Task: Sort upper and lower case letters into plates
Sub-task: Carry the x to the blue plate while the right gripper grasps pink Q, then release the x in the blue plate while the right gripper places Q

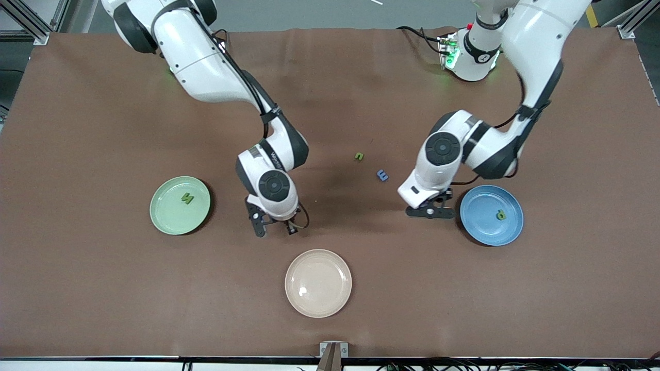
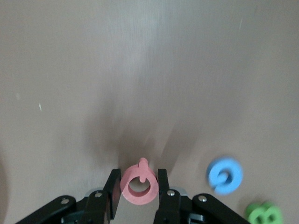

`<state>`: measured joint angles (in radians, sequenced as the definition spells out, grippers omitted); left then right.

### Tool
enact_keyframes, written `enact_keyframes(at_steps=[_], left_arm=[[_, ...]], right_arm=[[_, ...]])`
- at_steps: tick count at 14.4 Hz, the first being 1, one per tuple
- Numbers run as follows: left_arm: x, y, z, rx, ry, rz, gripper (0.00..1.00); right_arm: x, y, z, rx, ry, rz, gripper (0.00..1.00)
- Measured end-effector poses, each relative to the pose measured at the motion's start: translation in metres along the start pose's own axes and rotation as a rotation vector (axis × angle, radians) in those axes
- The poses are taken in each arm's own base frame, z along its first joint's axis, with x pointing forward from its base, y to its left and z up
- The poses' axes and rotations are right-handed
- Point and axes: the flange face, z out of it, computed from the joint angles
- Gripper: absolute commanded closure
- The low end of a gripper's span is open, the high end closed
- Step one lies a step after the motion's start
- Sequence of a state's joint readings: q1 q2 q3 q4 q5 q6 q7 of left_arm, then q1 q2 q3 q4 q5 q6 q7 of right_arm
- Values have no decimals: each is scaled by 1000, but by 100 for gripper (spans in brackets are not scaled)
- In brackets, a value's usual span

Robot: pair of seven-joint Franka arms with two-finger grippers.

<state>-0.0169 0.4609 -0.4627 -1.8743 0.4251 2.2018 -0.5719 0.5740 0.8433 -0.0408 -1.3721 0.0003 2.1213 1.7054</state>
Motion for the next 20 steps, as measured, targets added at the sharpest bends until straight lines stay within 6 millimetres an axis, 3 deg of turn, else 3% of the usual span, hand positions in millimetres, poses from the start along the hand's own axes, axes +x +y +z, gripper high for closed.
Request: enact_keyframes(at_steps=[2,5,7,9,13,16,18,20], left_arm=[[3,-35,-16,15,-7,27,88],[2,-95,-7,-9,-46,72,88],[-1,-142,8,-39,-56,103,88],[-8,-174,25,-68,-36,127,88],[-29,-185,62,-98,15,163,88],[-38,-205,80,-75,24,182,87],[-39,-215,87,-69,31,193,87],[-39,-217,94,-80,35,200,87]], right_arm=[[46,2,-28,-27,-5,-62,100],[115,23,-58,-36,-22,-181,100],[156,48,-61,-31,-33,-260,100],[188,76,-53,-21,-40,-336,100],[261,148,-25,20,-43,-499,100],[318,200,-2,44,-39,-582,100],[339,220,9,51,-38,-609,100],[345,226,13,50,-40,-621,100]])
